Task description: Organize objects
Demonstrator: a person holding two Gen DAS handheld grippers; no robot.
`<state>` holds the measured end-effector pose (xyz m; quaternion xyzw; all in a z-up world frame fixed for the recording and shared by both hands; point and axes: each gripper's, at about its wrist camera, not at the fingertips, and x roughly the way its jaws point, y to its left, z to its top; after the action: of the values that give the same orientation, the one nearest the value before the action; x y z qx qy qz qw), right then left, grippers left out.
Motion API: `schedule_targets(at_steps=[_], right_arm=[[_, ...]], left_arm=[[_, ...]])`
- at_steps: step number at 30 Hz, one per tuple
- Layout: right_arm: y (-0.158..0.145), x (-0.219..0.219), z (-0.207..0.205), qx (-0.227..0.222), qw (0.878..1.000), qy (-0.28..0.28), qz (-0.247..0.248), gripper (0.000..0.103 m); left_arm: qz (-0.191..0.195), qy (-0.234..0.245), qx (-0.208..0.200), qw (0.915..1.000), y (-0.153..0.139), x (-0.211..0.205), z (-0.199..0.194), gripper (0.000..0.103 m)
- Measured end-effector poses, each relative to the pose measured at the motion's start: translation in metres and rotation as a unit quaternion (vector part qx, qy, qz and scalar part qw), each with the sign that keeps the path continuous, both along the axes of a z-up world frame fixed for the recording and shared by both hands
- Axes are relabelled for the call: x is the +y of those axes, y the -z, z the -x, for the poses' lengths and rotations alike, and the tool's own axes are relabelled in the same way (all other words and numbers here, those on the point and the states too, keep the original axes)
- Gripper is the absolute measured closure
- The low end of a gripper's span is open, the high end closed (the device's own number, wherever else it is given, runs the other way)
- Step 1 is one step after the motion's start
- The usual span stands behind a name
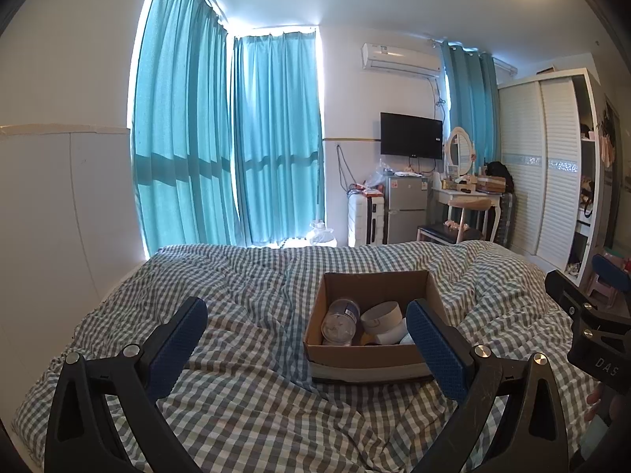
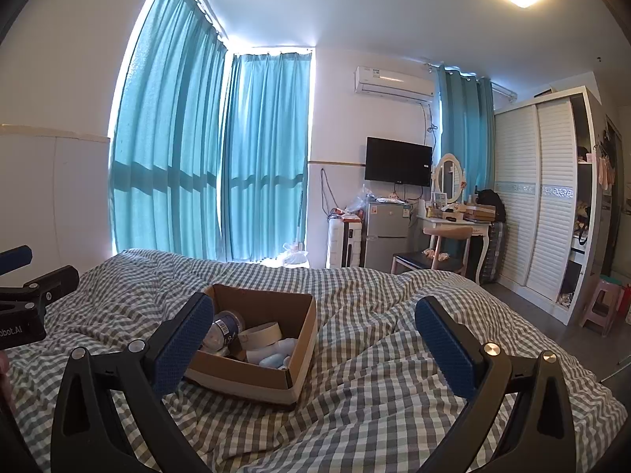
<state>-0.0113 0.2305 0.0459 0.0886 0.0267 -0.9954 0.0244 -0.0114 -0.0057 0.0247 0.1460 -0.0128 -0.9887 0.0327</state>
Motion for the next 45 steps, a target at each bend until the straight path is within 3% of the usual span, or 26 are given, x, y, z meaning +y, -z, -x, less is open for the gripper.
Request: schedule_targets(at_steps=[45], right_arm=[[0.01,-0.009,0.003,-0.025,1.0,-0.008,0.006,0.0]], left_arm=[[-0.008,-0.006,-0.008,0.9999,0.002,-0.009,-0.003,0.0]])
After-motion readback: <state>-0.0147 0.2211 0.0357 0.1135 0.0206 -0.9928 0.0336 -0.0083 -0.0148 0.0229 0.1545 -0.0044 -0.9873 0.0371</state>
